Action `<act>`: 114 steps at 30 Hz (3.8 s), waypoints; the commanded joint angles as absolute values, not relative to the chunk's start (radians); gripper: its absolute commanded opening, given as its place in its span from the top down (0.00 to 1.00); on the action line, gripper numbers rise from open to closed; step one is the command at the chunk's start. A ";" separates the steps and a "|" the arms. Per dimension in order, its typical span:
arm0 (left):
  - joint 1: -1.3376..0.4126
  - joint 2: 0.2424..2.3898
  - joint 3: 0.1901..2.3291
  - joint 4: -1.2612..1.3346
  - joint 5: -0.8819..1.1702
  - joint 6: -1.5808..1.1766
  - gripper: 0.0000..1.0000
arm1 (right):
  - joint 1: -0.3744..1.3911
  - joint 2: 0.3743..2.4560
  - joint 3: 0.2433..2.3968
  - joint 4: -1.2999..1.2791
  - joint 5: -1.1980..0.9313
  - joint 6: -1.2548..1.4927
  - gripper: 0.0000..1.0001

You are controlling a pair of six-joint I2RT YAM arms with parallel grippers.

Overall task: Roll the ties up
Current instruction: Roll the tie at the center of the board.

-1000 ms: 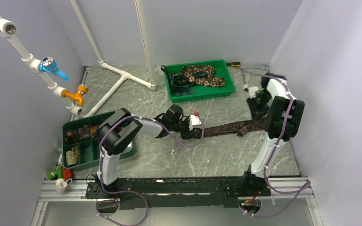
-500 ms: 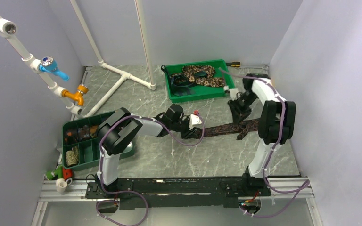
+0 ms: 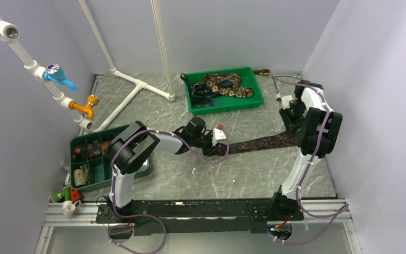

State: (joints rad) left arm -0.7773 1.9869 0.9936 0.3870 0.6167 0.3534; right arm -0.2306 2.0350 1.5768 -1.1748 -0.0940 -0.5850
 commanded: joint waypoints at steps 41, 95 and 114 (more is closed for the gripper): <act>-0.718 1.940 0.916 0.335 0.575 0.123 1.00 | 0.115 2.175 1.359 -0.916 -0.485 -0.276 0.85; -0.671 1.946 0.762 0.659 0.714 0.311 0.35 | 0.291 2.223 1.360 -0.866 -0.498 -0.151 1.00; -0.758 2.019 0.924 0.605 0.852 0.269 0.44 | 0.289 2.224 1.349 -0.841 -0.482 -0.154 1.00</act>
